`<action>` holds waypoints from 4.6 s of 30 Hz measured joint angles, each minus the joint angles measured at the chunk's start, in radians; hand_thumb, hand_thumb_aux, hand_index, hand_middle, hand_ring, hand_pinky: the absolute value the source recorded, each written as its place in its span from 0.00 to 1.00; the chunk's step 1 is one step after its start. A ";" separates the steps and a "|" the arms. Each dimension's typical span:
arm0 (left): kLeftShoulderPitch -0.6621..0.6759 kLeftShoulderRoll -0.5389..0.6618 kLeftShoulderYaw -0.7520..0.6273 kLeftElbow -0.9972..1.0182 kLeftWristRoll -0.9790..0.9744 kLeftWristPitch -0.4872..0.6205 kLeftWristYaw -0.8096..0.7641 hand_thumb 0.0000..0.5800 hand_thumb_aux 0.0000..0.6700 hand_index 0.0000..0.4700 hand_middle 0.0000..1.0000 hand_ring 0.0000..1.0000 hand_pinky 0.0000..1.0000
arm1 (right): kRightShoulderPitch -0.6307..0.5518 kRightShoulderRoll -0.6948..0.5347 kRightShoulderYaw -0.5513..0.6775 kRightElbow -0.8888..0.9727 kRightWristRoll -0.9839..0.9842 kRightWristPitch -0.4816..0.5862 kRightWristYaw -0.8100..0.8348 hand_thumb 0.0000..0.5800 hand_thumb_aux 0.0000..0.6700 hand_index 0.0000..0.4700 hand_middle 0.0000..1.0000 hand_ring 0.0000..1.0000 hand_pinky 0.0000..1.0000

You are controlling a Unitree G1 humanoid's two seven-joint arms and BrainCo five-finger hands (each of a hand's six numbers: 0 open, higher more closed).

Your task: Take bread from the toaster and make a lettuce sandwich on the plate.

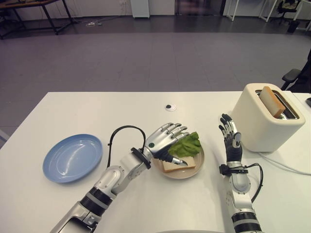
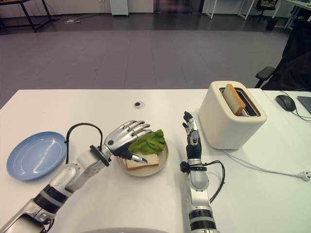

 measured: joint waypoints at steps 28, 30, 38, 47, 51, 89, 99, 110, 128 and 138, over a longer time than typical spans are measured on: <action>0.359 -0.204 0.357 -0.154 -0.959 -0.014 -0.256 0.00 0.00 0.00 0.00 0.00 0.00 | -0.020 -0.148 -0.118 -0.439 -0.016 0.143 0.034 0.00 0.00 0.00 0.00 0.00 0.00; 0.387 -0.234 0.374 -0.154 -0.978 -0.034 -0.234 0.00 0.00 0.00 0.00 0.00 0.00 | -0.069 -0.225 -0.170 -0.526 -0.112 0.215 0.017 0.00 0.00 0.00 0.00 0.00 0.00; 0.446 -0.314 0.477 -0.138 -1.082 -0.108 -0.183 0.00 0.00 0.00 0.00 0.00 0.00 | -0.185 -0.498 -0.283 -0.418 -0.425 0.461 -0.040 0.00 0.00 0.00 0.00 0.00 0.00; 0.492 -0.344 0.517 -0.030 -1.050 -0.169 -0.151 0.00 0.00 0.00 0.00 0.00 0.00 | -0.223 -0.634 -0.144 0.035 -0.629 0.461 -0.180 0.40 0.22 0.22 0.00 0.00 0.00; 0.491 -0.355 0.519 -0.018 -1.046 -0.182 -0.147 0.00 0.00 0.00 0.00 0.00 0.00 | -0.275 -0.677 -0.108 0.160 -0.640 0.436 -0.249 0.76 0.51 0.51 0.00 0.00 0.00; 0.478 -0.376 0.521 -0.016 -1.043 -0.210 -0.152 0.00 0.00 0.00 0.00 0.00 0.00 | -0.203 -0.398 0.029 -0.607 0.218 0.553 0.170 1.00 1.00 1.00 0.00 0.00 0.00; 0.463 -0.380 0.512 -0.010 -1.035 -0.211 -0.149 0.00 0.00 0.00 0.00 0.00 0.00 | -0.319 -0.387 0.206 -0.333 0.367 0.917 0.588 1.00 1.00 1.00 0.00 0.00 0.00; 0.466 -0.383 0.508 -0.022 -1.034 -0.206 -0.149 0.00 0.00 0.00 0.00 0.00 0.00 | -0.446 -0.436 0.305 -0.135 0.194 0.880 0.772 1.00 1.00 1.00 0.00 0.00 0.00; 0.472 -0.386 0.508 -0.034 -1.033 -0.203 -0.148 0.00 0.00 0.00 0.00 0.00 0.00 | -0.422 -0.363 0.309 -0.003 -0.008 0.679 0.608 0.00 0.00 0.00 0.00 0.00 0.00; 0.484 -0.381 0.507 -0.043 -1.018 -0.203 -0.154 0.00 0.00 0.00 0.00 0.00 0.00 | -0.433 -0.321 0.114 -0.201 0.087 0.554 0.506 0.00 0.00 0.00 0.00 0.00 0.00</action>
